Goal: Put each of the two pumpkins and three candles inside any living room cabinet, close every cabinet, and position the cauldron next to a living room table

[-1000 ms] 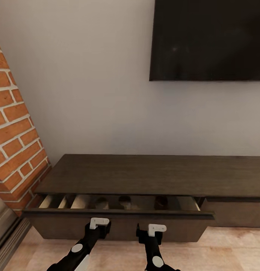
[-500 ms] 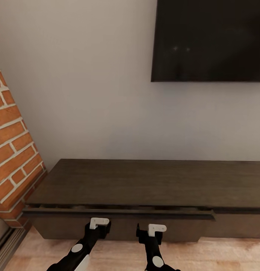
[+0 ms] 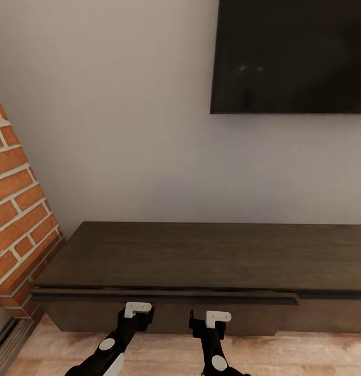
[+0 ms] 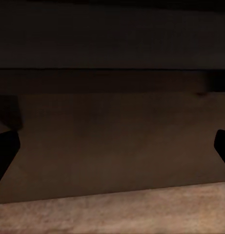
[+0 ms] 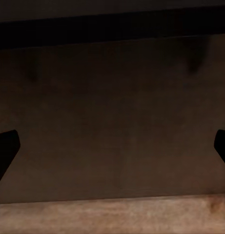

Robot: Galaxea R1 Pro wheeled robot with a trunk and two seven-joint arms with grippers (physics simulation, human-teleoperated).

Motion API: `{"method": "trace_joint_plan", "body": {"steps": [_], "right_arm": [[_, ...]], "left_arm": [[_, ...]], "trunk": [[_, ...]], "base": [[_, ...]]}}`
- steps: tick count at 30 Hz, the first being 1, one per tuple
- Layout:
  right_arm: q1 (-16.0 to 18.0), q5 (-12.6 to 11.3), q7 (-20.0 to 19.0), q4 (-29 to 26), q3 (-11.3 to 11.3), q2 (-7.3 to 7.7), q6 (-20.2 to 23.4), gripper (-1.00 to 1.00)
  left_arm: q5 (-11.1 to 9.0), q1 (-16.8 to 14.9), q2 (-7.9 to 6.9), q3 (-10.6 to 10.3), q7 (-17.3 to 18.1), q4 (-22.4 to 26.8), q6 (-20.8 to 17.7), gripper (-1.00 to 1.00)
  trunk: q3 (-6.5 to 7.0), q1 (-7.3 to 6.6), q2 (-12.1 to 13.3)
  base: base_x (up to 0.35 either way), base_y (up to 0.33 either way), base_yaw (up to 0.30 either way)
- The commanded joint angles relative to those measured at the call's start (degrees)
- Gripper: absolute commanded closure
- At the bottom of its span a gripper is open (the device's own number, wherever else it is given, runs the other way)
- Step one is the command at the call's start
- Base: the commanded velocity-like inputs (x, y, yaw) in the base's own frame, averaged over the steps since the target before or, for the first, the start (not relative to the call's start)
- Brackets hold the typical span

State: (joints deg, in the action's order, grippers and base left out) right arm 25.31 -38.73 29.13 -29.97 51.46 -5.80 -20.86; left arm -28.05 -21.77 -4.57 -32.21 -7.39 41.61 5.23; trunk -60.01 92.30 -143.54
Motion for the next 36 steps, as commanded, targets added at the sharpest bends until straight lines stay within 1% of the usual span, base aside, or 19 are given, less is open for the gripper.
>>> {"method": "trace_joint_plan", "body": {"steps": [1, 10, 20, 25, 36], "right_arm": [[0.09, -0.55, 0.32, 0.0, 0.48, 0.04, -0.32, -1.0], [0.09, -0.55, 0.35, 0.0, 0.45, 0.08, -0.32, -1.0], [0.09, -0.55, 0.34, 0.0, 0.42, 0.08, -0.32, -1.0], [0.09, -0.55, 0.36, 0.0, 0.44, 0.08, -0.32, -1.0], [0.09, -0.55, 0.34, 0.0, 0.41, 0.09, -0.32, -1.0]], "left_arm": [[-0.48, -0.09, -0.09, -0.49, -0.52, 0.05, 0.3, -1.0], [-0.49, -0.07, -0.09, -0.49, -0.49, 0.05, 0.3, -1.0], [-0.43, -0.05, -0.09, -0.49, -0.46, 0.05, 0.3, -1.0], [-0.42, -0.05, -0.09, -0.49, -0.5, 0.05, 0.3, -1.0], [-0.42, -0.03, -0.09, -0.49, -0.52, 0.05, 0.3, -1.0]], "trunk": [[-0.05, -0.01, -0.02], [-0.05, -0.01, -0.02], [-0.05, -0.01, -0.02], [-0.05, -0.01, -0.02], [-0.05, -0.01, -0.02]], "base": [[0.011, 0.0, 0.0], [0.14, 0.0, 0.0], [0.008, 0.0, 0.0], [-0.226, 0.0, 0.0], [-0.329, 0.0, 0.0]]}}
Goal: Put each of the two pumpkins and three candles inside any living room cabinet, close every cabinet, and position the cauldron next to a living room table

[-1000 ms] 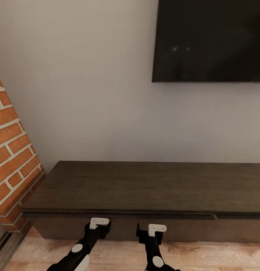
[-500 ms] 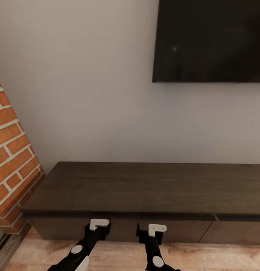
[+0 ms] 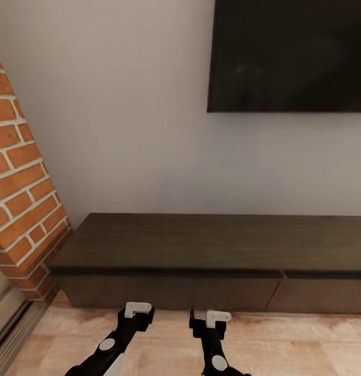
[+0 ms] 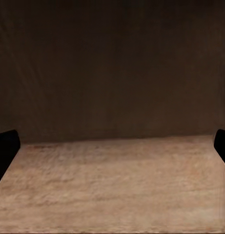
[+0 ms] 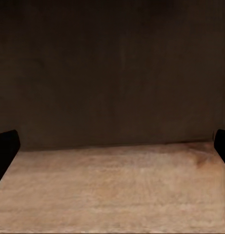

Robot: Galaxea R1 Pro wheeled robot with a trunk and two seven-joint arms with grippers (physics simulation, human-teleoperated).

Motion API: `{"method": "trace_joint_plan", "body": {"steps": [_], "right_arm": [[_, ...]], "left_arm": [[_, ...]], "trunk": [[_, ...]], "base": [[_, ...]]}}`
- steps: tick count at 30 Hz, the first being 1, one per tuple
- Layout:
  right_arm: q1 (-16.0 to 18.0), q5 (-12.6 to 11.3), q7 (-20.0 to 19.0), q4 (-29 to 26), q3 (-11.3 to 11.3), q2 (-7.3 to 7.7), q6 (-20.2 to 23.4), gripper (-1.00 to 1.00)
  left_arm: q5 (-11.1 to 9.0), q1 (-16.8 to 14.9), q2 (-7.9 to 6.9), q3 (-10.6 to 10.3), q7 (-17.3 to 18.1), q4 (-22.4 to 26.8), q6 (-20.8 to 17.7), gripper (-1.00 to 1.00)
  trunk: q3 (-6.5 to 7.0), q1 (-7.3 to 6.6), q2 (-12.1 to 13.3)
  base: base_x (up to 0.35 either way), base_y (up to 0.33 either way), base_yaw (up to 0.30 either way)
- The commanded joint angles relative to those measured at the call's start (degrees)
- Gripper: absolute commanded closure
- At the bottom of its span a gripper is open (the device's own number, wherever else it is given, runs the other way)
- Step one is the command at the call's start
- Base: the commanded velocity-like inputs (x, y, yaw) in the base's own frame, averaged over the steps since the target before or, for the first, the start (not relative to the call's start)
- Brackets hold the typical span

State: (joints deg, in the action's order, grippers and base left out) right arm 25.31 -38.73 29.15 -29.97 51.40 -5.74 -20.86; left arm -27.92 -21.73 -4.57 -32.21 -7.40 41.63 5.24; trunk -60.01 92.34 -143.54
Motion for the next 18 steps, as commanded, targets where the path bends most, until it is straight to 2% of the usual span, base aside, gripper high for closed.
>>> {"method": "trace_joint_plan", "body": {"steps": [1, 10, 12, 18], "right_arm": [[0.09, -0.55, 0.29, 0.0, 0.47, 0.03, -0.32, -1.0], [0.09, -0.48, 0.08, -0.21, 0.53, -0.11, -0.19, -1.0], [0.7, -0.36, 0.21, -0.79, 1.18, 0.21, 0.47, -1.0], [0.7, -0.36, 0.23, -0.79, 1.18, 0.22, 0.78, -1.0]], "left_arm": [[-0.55, -0.07, -0.09, -0.48, -0.51, 0.03, 0.3, -1.0], [-0.63, -0.09, -0.09, -0.48, -0.44, 0.03, 0.3, -1.0], [-1.06, -0.74, -0.57, -1.0, -0.24, 0.69, 0.32, -1.0], [-1.08, -0.87, -0.52, -0.98, -0.29, 1.39, 0.37, -1.0]], "trunk": [[-0.05, -0.05, -0.03], [-0.05, -0.05, -0.03], [-0.05, -0.05, -0.03], [-0.05, -0.05, -0.03]], "base": [[-0.342, 0.0, 0.0], [-0.342, 0.0, 0.0], [0.0, 0.0, 0.0], [0.0, 0.0, 0.0]]}}
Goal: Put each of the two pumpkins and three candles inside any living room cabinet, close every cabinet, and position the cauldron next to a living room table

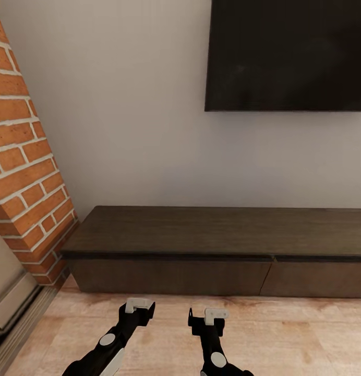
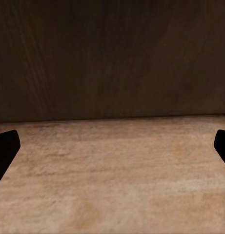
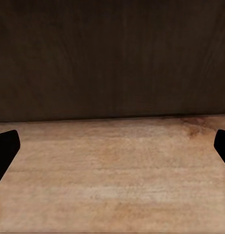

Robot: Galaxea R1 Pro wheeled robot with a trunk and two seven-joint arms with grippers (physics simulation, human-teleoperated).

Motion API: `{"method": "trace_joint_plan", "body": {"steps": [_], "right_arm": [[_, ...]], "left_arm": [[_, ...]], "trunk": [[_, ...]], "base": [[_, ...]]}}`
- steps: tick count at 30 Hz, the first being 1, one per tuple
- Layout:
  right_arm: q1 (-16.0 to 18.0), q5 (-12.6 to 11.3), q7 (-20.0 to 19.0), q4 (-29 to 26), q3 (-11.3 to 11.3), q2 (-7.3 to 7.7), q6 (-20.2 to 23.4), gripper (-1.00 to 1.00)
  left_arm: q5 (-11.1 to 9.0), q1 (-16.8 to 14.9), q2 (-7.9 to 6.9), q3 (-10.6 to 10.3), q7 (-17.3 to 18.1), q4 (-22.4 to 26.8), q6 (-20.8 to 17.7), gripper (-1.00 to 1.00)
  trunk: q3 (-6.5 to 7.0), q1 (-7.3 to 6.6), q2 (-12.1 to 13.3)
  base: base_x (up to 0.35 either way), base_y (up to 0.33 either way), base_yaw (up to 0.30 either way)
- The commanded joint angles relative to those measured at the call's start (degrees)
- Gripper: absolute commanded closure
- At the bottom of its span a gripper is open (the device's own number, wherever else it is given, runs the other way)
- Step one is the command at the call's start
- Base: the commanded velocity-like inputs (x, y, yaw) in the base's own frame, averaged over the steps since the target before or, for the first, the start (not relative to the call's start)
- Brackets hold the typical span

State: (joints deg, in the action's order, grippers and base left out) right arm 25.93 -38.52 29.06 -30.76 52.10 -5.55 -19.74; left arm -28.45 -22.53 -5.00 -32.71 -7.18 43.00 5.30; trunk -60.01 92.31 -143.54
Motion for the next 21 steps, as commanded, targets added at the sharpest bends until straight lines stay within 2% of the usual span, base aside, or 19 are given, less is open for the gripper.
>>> {"method": "trace_joint_plan", "body": {"steps": [1, 14, 21], "right_arm": [[0.09, -0.57, 0.32, 0.0, 0.48, 0.03, -0.34, -1.0], [0.09, -0.57, 0.32, 0.0, 0.48, 0.03, -0.34, -1.0], [-2.18, -0.51, 0.65, 0.01, -0.36, 0.87, -0.32, -1.0]], "left_arm": [[-0.56, -0.07, -0.09, -0.48, -0.52, 0.03, 0.31, -1.0], [-0.56, -0.07, -0.09, -0.48, -0.52, 0.03, 0.31, -1.0], [-0.48, 1.69, -0.09, -0.2, -0.86, 0.29, 1.01, -1.0]], "trunk": [[-0.05, -0.01, -0.02], [-0.05, -0.01, -0.02], [1.5, -0.19, 0.07]], "base": [[0.0, 0.0, 0.0], [0.0, 0.0, 0.0], [0.0, 0.0, 0.0]]}}
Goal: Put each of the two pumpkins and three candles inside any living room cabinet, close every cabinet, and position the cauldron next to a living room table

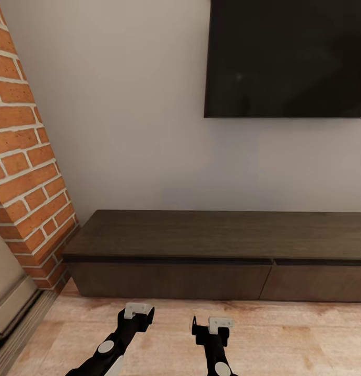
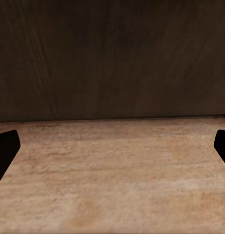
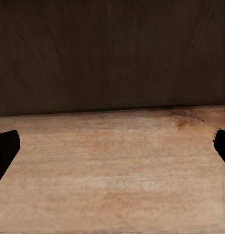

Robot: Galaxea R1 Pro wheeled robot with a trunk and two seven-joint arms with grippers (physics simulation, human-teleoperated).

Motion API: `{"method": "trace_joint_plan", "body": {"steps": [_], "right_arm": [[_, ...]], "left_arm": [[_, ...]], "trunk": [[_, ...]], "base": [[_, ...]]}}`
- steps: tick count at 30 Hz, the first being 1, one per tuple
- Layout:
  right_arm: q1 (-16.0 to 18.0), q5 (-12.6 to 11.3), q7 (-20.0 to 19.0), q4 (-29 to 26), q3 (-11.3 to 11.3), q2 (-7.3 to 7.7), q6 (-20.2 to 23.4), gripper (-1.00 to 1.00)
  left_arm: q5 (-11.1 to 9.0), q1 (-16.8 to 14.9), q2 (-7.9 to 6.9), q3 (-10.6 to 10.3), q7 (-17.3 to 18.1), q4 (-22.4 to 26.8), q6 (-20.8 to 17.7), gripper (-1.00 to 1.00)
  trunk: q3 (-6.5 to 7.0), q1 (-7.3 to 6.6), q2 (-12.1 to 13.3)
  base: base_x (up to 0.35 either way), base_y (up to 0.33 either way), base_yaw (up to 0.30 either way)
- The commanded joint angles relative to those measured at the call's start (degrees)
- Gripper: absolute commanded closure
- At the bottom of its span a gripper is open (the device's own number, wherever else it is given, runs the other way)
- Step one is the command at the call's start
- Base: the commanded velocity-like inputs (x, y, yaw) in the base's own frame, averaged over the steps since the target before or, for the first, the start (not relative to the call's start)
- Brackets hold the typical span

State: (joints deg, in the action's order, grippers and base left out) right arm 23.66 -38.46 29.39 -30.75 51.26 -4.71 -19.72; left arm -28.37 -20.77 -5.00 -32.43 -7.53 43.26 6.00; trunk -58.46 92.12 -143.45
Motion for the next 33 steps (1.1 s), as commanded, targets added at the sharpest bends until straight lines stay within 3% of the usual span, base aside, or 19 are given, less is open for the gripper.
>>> {"method": "trace_joint_plan", "body": {"steps": [1, 3, 4, 17, 26, 33], "right_arm": [[-0.24, -0.57, 0.37, 0.02, 0.43, 0.09, -0.33, -1.0], [-0.89, -0.58, 0.43, 0.05, 0.38, 0.16, -0.32, -1.0], [-2.97, -0.58, 0.44, 0.05, 0.37, 0.17, -0.32, -1.0], [-3.18, -0.62, 0.44, 0.15, 0.16, 0.23, -0.32, -1.0], [-3.18, -0.65, 0.47, 0.16, 0.16, 0.31, -0.32, -1.0], [-3.18, -0.65, 0.34, 0.23, 0.16, 0.4, -0.32, -1.0]], "left_arm": [[-0.55, 0.03, -0.09, -0.47, -0.53, 0.04, 0.35, -1.0], [-0.55, 0.11, -0.09, -0.45, -0.54, 0.05, 0.38, -1.0], [-0.55, 0.13, -0.09, -0.45, -0.55, 0.06, 0.39, -1.0], [-0.46, 0.2, -0.09, -0.44, -0.55, 0.07, 0.41, -1.0], [-0.46, 0.22, -0.09, -0.44, -0.56, 0.07, 0.41, -1.0], [-0.28, 0.42, -0.02, -0.44, -0.68, 0.07, 0.47, -1.0]], "trunk": [[0.18, -0.04, -0.01], [0.62, -0.09, 0.02], [0.84, -0.11, 0.03], [3.72, -0.45, 0.21], [5.4, -2.42, 3.81], [5.67, -2.42, 3.81]], "base": [[0.0, 0.0, 0.0], [0.0, 0.0, 0.0], [0.0, 0.0, 0.0], [0.0, 0.0, 0.0], [0.0, 0.0, -0.022], [0.0, 0.0, -0.217]]}}
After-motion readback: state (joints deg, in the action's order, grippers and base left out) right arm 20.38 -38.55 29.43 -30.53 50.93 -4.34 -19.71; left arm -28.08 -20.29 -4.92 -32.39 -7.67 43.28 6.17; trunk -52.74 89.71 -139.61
